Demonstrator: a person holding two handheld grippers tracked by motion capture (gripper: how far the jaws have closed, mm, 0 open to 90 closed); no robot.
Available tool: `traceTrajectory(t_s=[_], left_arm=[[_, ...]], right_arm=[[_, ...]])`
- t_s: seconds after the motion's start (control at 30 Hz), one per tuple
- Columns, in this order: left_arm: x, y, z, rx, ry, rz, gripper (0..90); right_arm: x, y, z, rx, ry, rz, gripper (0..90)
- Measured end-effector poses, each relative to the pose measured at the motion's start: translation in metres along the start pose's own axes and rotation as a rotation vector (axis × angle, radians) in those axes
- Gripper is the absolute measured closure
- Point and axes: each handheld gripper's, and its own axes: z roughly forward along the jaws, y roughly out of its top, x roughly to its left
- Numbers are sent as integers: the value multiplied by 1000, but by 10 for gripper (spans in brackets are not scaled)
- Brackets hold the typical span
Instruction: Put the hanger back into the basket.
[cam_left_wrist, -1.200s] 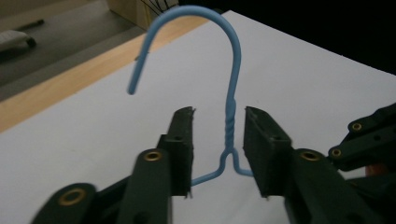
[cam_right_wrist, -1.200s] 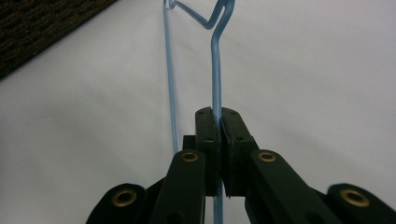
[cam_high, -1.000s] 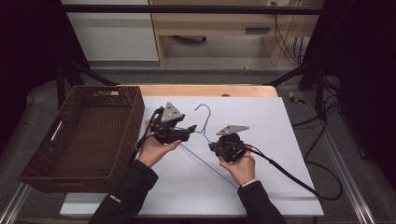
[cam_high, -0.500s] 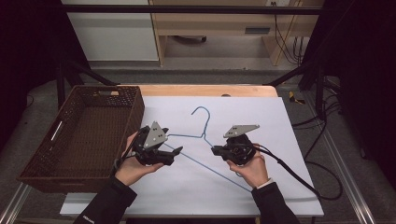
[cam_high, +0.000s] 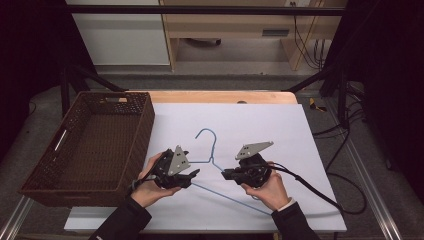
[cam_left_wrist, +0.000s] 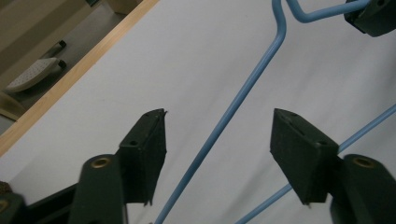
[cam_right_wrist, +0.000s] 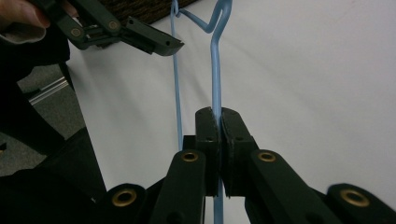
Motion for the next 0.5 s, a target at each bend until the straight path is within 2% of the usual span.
traceTrajectory(t_s=[0.2,0.4,0.5], left_arm=[[-4,-1,2,12,3,30,608],[-7,-1,5,27,15,66,747],[-9,-1,7,44,19,86,763]], right_arm=[[0,0,2,1,22,0,877],[0,-1,4,8,35,-2,877],[1,-1,4,14,36,2,877]])
